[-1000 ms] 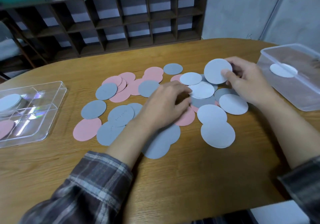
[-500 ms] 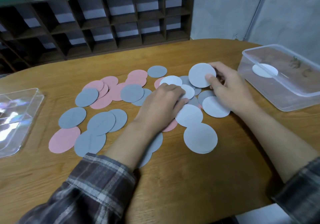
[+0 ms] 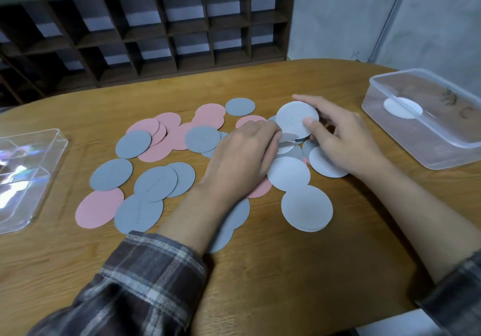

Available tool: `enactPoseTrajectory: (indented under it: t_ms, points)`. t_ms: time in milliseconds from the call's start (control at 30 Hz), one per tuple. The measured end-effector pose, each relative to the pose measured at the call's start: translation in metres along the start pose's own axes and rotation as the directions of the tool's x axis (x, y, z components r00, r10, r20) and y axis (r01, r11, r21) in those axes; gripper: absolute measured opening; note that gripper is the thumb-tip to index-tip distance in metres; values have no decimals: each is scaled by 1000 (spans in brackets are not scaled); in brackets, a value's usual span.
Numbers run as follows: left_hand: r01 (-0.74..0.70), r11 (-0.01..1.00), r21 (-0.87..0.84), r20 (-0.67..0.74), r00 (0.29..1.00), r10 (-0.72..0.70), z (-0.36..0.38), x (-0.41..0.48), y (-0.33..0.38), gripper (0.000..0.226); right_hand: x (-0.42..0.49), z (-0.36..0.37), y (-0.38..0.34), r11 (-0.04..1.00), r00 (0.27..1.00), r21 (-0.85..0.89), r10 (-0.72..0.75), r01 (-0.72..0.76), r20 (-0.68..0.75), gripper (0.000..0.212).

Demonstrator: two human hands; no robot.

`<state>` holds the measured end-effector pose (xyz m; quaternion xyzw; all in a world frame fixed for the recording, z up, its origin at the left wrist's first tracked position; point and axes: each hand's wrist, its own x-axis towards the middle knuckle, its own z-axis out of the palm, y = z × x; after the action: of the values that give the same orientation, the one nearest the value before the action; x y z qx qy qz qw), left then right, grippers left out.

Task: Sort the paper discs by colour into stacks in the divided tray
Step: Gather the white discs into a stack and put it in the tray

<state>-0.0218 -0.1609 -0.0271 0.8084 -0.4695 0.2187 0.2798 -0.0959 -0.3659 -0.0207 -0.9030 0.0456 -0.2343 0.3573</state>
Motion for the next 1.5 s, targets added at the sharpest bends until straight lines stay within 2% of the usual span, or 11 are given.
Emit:
enactPoseTrajectory:
  t_ms: [167,333,567,667,767,900,1033,1367,1500]
  points:
    - [47,997,-68,-102,993,-53,6,2,-1,22,-2,2,-5,999,999,44,-30,29,33,43]
    - [189,945,-269,-150,960,-235,6,4,-2,15,-4,3,-8,996,997,91,-15,8,76,42]
    - [326,849,-415,-85,915,-393,7,2,-2,15,-4,4,-12,992,994,128,2,-16,109,38]
    - [344,844,-411,-85,907,-411,7,3,-2,17,-5,6,-13,993,989,115,-14,-3,147,34]
    - [337,872,-356,-73,920,-385,6,3,-1,21,-6,8,-14,999,990,32,-40,35,138,39]
    - [296,948,-115,32,955,-294,8,1,-8,33,-2,4,-6,1000,1000,13,-4,3,12,38]
    - [301,954,-15,169,941,-294,8,0,-8,48,1,2,1,998,996,2,70,-70,-55,38]
    - [300,954,31,199,933,-300,0,2,-8,35,1,2,1,999,994,17,50,-49,-95,36]
    - [263,964,41,91,960,-266,2,2,-7,33,1,1,0,997,993,-5,70,-71,-91,36]
